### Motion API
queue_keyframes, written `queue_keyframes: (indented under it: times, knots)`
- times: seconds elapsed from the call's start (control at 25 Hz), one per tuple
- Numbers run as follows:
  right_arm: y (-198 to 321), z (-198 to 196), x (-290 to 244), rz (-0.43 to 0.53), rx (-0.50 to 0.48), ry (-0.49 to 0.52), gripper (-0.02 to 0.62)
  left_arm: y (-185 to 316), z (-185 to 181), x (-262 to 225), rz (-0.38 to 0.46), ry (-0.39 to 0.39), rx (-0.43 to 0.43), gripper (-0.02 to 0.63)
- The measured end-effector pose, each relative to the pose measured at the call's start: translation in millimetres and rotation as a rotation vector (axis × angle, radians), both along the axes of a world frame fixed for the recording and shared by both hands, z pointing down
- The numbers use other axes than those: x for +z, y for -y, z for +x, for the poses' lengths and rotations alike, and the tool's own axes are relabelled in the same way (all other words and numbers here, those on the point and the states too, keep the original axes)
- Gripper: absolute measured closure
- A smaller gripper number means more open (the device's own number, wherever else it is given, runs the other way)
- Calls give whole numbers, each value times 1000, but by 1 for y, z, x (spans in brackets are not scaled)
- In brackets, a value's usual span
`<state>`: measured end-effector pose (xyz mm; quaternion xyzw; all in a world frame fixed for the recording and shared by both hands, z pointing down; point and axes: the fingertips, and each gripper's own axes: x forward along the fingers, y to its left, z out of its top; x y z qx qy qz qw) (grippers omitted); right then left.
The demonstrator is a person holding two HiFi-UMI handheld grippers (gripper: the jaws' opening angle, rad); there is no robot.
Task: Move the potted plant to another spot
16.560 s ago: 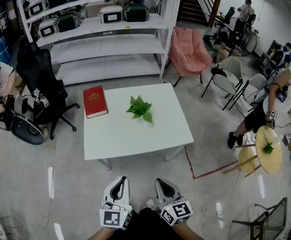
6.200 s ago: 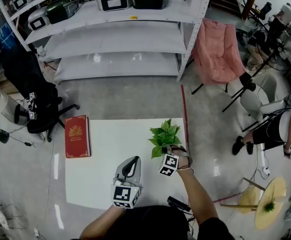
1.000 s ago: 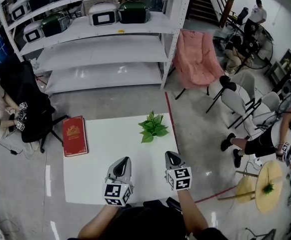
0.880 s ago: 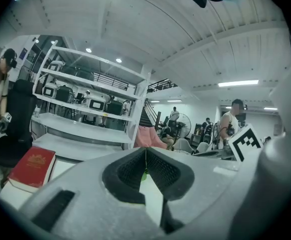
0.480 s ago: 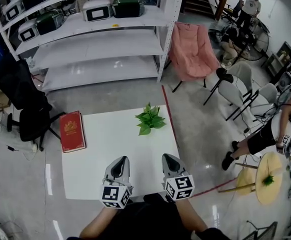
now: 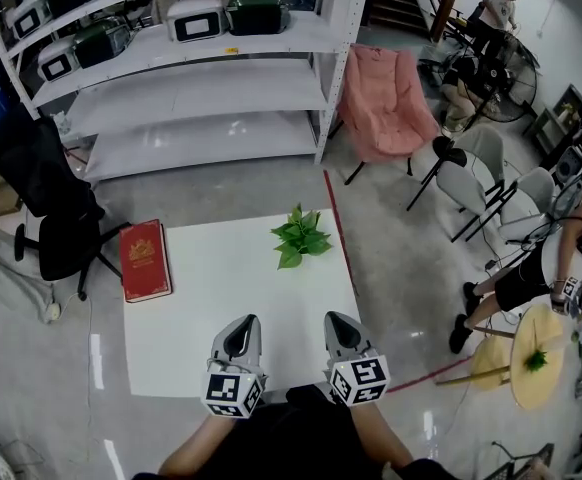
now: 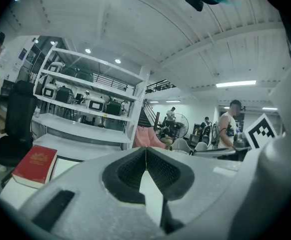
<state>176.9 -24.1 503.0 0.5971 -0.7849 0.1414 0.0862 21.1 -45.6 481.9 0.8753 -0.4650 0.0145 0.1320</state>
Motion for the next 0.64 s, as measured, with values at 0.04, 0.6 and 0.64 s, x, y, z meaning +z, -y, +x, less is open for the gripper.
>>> queue_keyframes:
  times: [0.04, 0.6, 0.64]
  knots:
    - [-1, 0, 0, 1, 0, 0, 584, -1, 0, 0, 0, 1, 1, 588]
    - [-6, -4, 5, -9, -9, 2, 584, -4, 3, 5, -14, 9, 6, 588]
    - [-6, -4, 5, -10, -9, 2, 584, -4, 4, 5, -16, 10, 8, 588]
